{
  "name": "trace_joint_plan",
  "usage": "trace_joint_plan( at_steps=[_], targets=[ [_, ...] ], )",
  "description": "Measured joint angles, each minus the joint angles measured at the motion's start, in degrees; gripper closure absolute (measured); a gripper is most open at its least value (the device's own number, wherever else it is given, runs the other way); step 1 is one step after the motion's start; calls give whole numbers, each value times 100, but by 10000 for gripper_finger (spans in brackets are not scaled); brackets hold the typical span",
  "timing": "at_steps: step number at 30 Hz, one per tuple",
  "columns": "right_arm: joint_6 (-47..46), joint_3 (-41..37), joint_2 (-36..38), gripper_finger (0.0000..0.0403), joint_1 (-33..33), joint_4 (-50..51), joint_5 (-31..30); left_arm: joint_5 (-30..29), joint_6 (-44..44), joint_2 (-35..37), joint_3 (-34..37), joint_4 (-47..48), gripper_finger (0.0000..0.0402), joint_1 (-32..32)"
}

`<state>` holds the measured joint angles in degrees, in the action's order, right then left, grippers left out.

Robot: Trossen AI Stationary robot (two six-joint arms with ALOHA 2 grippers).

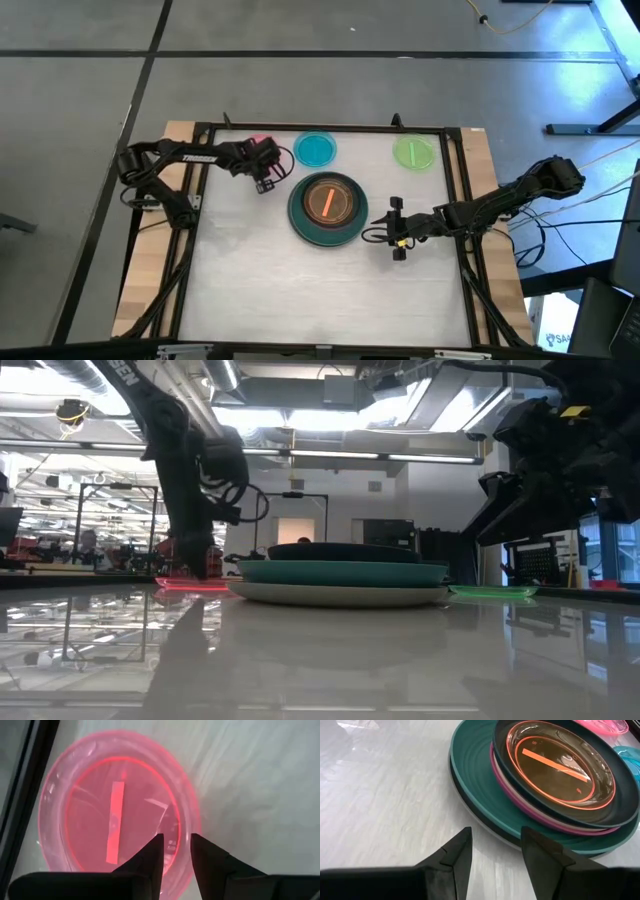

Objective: Stack plastic plates
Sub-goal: Stack the transparent pink plate on top of the transparent orange plate

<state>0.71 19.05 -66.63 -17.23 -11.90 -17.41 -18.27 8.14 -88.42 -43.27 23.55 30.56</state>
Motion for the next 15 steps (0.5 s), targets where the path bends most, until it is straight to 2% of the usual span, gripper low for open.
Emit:
trace_joint_plan(
  at_steps=[6, 15],
  targets=[
    [-4, 0, 0, 244, 0, -5, -2, 121, 0, 354, 0, 66, 312, -252],
    [-37, 0, 0, 244, 0, 0, 2, 219, -2, 142, 73, -21, 312, -305]
  ],
)
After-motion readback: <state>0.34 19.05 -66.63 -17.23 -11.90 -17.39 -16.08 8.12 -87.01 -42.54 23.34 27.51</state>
